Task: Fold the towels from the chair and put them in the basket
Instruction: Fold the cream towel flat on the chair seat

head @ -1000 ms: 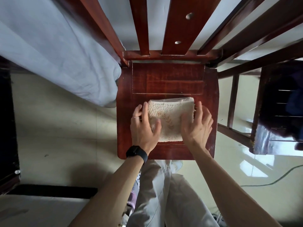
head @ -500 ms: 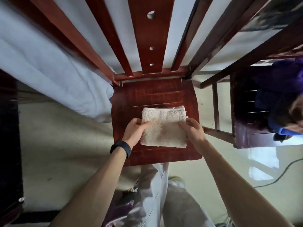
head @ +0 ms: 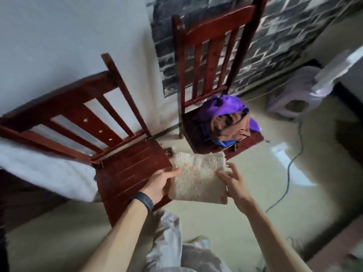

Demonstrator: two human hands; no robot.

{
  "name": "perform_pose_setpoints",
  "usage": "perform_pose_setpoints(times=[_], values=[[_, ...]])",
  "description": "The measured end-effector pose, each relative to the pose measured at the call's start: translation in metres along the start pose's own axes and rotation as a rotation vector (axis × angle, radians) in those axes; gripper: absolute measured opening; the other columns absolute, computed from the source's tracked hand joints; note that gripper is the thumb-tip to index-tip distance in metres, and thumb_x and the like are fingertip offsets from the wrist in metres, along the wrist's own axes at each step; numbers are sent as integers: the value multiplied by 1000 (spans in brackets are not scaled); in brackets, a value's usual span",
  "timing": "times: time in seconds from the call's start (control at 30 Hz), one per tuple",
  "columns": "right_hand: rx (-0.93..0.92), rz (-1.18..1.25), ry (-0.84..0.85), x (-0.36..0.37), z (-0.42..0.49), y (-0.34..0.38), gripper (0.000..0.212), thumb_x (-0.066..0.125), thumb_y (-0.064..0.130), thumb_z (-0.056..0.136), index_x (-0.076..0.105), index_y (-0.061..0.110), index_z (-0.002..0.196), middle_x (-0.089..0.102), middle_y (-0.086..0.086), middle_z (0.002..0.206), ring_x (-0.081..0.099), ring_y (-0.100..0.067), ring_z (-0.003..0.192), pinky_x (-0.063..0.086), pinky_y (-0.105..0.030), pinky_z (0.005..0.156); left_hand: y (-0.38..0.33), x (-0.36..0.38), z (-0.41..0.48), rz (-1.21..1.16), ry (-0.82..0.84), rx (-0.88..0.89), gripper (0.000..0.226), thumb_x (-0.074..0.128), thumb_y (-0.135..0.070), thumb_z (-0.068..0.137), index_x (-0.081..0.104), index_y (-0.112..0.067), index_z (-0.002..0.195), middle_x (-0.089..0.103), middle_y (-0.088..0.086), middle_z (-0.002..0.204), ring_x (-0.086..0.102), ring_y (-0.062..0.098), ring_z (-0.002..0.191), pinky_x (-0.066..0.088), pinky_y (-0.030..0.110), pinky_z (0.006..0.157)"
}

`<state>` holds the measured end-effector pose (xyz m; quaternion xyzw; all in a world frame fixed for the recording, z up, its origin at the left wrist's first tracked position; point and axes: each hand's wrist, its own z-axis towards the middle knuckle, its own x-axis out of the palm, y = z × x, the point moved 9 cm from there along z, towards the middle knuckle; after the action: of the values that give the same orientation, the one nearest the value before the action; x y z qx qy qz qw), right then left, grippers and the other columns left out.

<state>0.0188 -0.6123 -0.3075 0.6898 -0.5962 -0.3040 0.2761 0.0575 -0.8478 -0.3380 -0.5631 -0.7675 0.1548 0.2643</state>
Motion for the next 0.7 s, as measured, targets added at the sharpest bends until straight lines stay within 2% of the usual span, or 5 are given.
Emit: perform_pose_setpoints(times=[0.17,0.27,0.37,0.5,0.7], values=[[-181,97,-142,-136,-86,55,14,60,20,97,57,26,109,64,-9,109,66,-24,95,60,-44,64,-65,156,-51,234,147,171,32,75,-19,82,69,-20,114,72,7,115,67,21,106,49,36,94],[-251,163,-278,-212,-129,73,13,59,17,98,56,25,107,67,-7,107,68,-23,99,58,-54,80,-95,252,-80,313,248,274,26,69,-9,85,69,-18,110,73,9,111,69,24,102,51,35,91],[-307,252,-375,-278,-159,89,11,60,15,97,56,19,107,68,-10,106,69,-24,99,57,-50,84,-115,336,-98,364,367,311,30,69,-4,83,70,-14,110,72,10,112,67,26,104,50,36,92],[-361,380,-426,-348,-174,106,20,63,20,96,55,17,114,68,-10,112,71,-15,96,58,-33,71,-136,434,-99,452,482,365,43,75,-16,70,68,-13,112,70,14,116,65,33,110,46,48,103],[-332,621,-410,-449,-160,124,30,67,14,89,70,18,119,74,-5,114,69,-20,104,51,-44,86,-144,577,-74,558,717,334,50,68,-10,73,66,-12,122,68,16,120,64,31,110,48,42,98]])
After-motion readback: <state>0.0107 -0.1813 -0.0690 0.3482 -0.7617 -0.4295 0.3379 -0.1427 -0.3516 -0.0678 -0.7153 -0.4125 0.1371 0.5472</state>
